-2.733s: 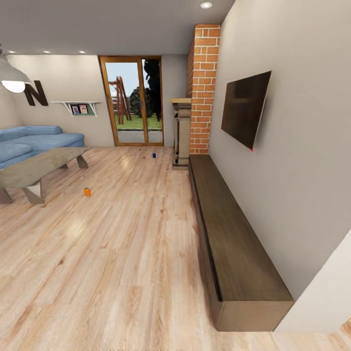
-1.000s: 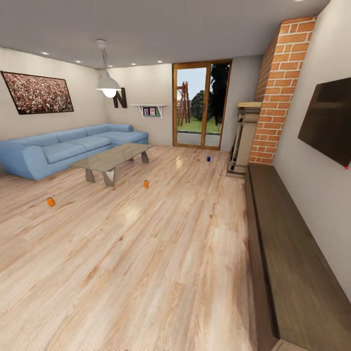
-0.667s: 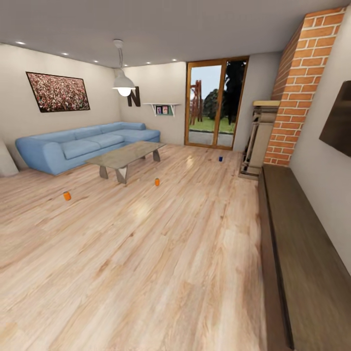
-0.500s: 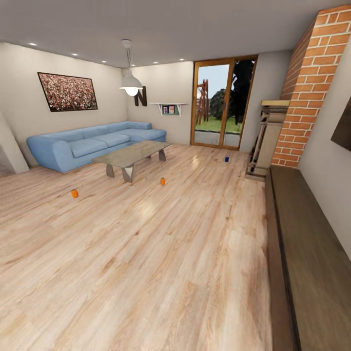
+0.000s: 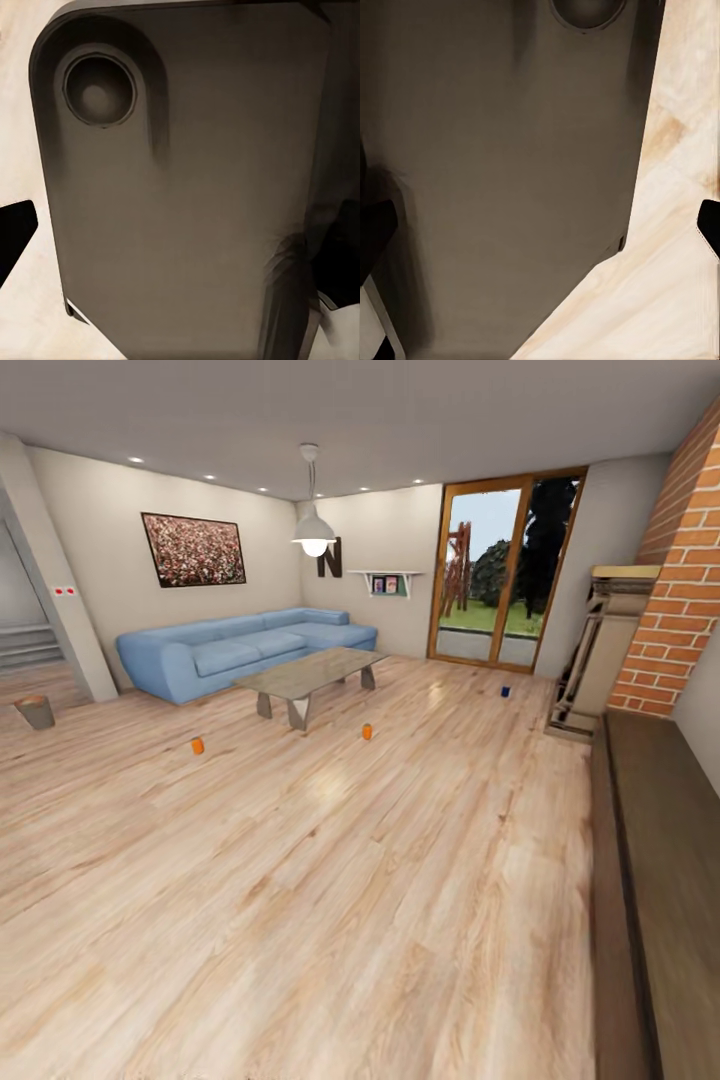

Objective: Put the three can of soda from the living room inside the tash can in the kitchen.

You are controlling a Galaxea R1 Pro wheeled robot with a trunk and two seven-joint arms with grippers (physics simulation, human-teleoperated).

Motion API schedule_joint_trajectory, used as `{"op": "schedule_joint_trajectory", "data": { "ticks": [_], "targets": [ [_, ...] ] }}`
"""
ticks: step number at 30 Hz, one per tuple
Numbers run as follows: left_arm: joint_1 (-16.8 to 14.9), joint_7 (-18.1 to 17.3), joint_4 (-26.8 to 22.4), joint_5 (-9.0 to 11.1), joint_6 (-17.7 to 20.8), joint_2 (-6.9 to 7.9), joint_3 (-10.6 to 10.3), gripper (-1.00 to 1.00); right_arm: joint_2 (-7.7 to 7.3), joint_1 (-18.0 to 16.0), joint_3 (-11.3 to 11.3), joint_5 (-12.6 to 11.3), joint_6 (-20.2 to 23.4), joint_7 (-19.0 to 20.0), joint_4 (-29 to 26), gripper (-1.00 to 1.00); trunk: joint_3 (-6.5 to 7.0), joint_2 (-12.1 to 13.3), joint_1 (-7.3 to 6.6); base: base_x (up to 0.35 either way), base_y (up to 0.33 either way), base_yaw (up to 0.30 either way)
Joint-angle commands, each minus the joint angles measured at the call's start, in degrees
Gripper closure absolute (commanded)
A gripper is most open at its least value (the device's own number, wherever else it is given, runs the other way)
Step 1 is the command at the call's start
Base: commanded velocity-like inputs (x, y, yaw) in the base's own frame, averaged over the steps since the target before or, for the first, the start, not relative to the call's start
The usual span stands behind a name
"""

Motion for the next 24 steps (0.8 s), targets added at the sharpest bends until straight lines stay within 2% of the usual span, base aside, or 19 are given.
{"op": "schedule_joint_trajectory", "data": {
  "ticks": [1, 24],
  "targets": [
    [0.0, 0.0, 0.0, 0.0, 0.0, 0.0, 0.0, -1.0, 0.0, 0.0, 0.0, 0.0, 0.0, 0.0, 0.0, -1.0, 0.0, 0.0, 0.0, 0.0, 0.0, 0.252],
    [0.0, 0.0, 0.0, 0.0, -0.1, 0.0, 0.0, -1.0, 0.0, 0.0, 0.0, 0.0, 0.0, 0.0, 0.0, -1.0, 0.0, 0.0, 0.0, 0.0, 0.0, 0.252]
  ]
}}
